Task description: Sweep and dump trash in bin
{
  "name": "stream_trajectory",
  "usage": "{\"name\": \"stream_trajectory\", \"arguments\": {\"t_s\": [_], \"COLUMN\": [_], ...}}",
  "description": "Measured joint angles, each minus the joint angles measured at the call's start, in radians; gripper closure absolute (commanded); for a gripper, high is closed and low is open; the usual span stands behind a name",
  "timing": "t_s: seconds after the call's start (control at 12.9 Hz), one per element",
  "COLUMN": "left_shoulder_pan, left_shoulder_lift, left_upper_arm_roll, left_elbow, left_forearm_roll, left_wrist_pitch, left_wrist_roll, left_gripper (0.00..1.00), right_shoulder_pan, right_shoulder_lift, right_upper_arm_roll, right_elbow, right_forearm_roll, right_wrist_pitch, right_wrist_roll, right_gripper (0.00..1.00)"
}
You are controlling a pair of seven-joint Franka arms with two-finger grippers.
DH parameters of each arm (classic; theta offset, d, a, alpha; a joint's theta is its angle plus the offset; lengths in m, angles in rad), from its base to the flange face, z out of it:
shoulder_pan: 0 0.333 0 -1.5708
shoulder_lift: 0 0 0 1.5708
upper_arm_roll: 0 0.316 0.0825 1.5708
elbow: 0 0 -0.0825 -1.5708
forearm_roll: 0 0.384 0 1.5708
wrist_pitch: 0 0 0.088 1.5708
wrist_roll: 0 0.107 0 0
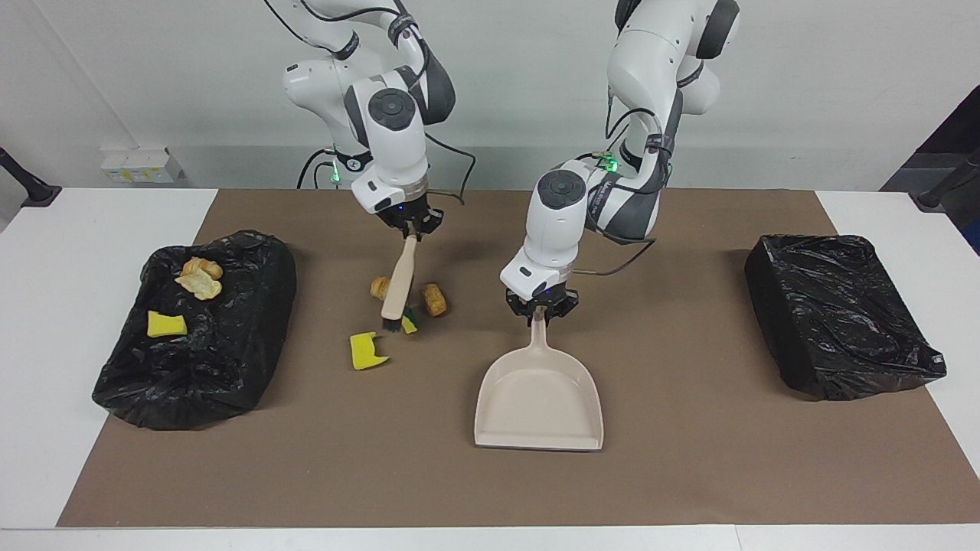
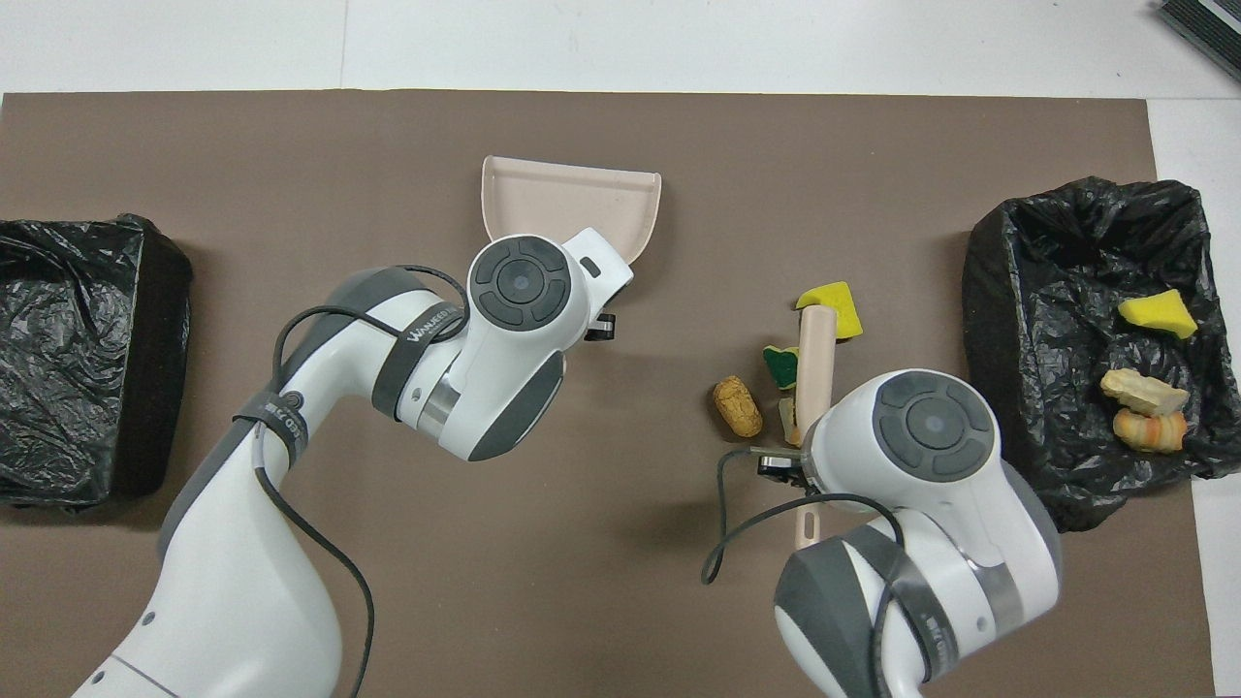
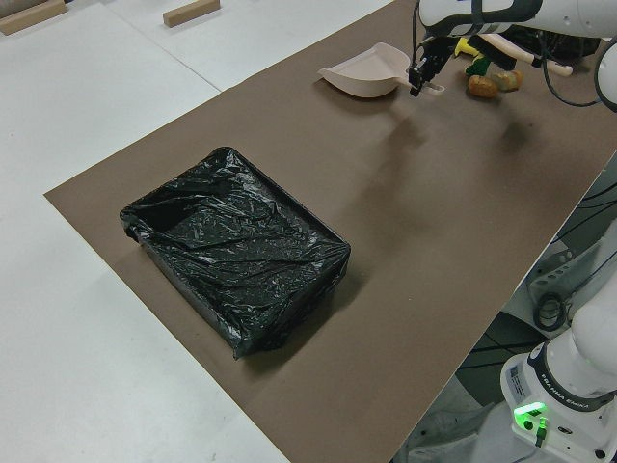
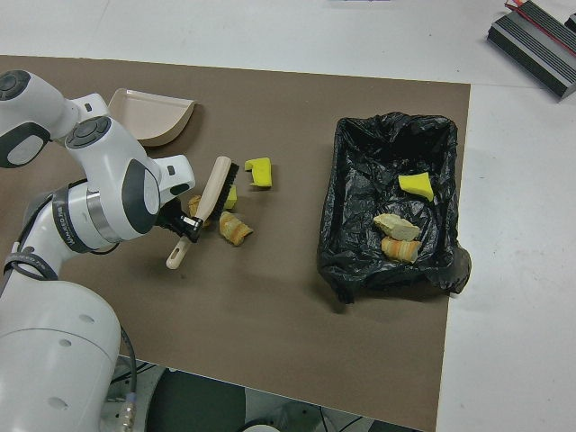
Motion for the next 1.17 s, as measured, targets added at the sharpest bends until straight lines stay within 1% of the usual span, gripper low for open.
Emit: {"name": "stream_trajectory", "arguments": {"t_s": [0.16, 0.23, 0.39, 0.47, 0.54, 0.7, 0.86, 0.93, 1.09, 1.17], "left_shoulder_pan": [0.038, 0.063, 0.105, 0.123, 0.136, 0.145, 0.144, 0.143, 0.142, 0.141], "left_shoulder_lift": [-0.042, -0.074, -0.128, -0.152, -0.174, -0.201, -0.240, -0.270, -0.327, -0.345], "left_upper_arm_roll": [0.003, 0.004, 0.006, 0.006, 0.006, 0.006, 0.002, -0.002, -0.010, -0.013], "left_elbow": [0.009, 0.010, 0.009, 0.007, 0.001, -0.032, -0.125, -0.193, -0.320, -0.365], "left_forearm_roll": [0.006, 0.006, 0.007, 0.007, 0.008, 0.008, 0.008, 0.008, 0.000, -0.016], "left_wrist_pitch": [-0.060, -0.106, -0.199, -0.252, -0.300, -0.358, -0.354, -0.327, -0.238, -0.213], "left_wrist_roll": [0.200, 0.323, 0.522, 0.636, 0.760, 1.000, 1.199, 1.253, 1.277, 1.277], "left_gripper": [1.00, 1.00, 1.00, 1.00, 1.00, 1.00, 1.00, 1.00, 1.00, 1.00], "right_shoulder_pan": [-0.061, -0.096, -0.130, -0.135, -0.135, -0.133, -0.109, -0.080, -0.030, -0.007], "right_shoulder_lift": [-0.009, -0.022, -0.047, -0.057, -0.062, -0.053, -0.019, -0.002, 0.017, 0.022], "right_upper_arm_roll": [0.001, 0.000, 0.000, 0.000, 0.002, 0.007, 0.009, 0.010, 0.012, 0.013], "right_elbow": [-0.022, -0.050, -0.101, -0.129, -0.158, -0.199, -0.209, -0.203, -0.177, -0.164], "right_forearm_roll": [-0.026, -0.029, -0.029, -0.029, -0.029, -0.029, -0.008, 0.021, 0.069, 0.100], "right_wrist_pitch": [-0.022, -0.022, -0.022, -0.010, 0.027, 0.100, 0.172, 0.198, 0.203, 0.203], "right_wrist_roll": [-0.079, -0.129, -0.170, -0.174, -0.174, -0.174, -0.173, -0.170, -0.166, -0.166], "right_gripper": [1.00, 1.00, 1.00, 1.00, 1.00, 1.00, 1.00, 1.00, 1.00, 1.00]}}
